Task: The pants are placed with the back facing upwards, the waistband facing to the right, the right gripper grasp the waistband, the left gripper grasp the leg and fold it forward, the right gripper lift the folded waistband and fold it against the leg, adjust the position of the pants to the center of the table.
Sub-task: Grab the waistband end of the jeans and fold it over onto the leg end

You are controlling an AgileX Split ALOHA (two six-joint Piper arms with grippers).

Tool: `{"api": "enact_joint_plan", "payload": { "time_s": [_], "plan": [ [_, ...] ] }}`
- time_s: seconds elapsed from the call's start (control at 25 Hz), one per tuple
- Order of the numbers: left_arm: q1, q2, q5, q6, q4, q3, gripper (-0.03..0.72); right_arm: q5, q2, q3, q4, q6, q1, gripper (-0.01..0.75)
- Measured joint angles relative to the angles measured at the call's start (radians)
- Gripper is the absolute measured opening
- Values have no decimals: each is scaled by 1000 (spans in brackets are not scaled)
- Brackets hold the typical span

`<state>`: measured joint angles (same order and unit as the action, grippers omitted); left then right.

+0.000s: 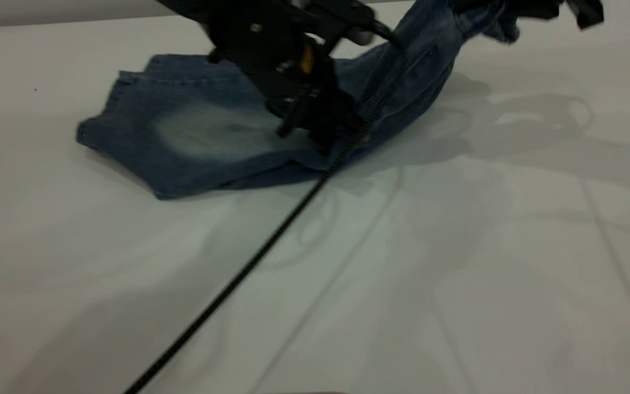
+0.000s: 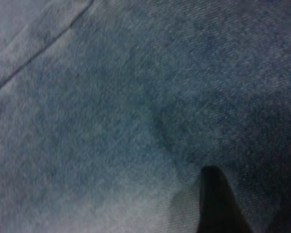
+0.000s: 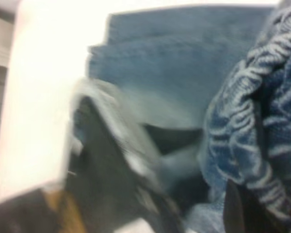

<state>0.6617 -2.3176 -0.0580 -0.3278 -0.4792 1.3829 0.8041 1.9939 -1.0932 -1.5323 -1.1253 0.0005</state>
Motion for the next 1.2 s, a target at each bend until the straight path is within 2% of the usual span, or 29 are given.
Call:
{"api": "enact_joint_plan", "payload": {
  "time_s": [0.12,0.24,0.4,0.6,0.72,0.88,1.08,1.2],
  "plan": [
    [32,0,22,0,0,0,361,27,-35,0,8,-5,0,50],
    [34,3,-10,1,-2,0,361,34,-47,0,14,-6,0,50],
    [-8,44,-98,4,-22,0,360,34,-48,0,14,-25,0,50],
    [-94,109,-133,4,-25,0,360,64,-49,0,-29,-75,0,50],
    [-115,92,-170,4,-25,0,360,89,-65,1,-87,-136,0,50],
    [-96,43,-157,4,-24,0,360,106,-116,1,-142,-204,0,50],
    [-26,21,-82,2,-23,0,360,136,-152,1,-144,-213,0,50],
    [-10,25,-94,2,-23,0,360,137,-152,2,-125,-214,0,50]
  ]
}}
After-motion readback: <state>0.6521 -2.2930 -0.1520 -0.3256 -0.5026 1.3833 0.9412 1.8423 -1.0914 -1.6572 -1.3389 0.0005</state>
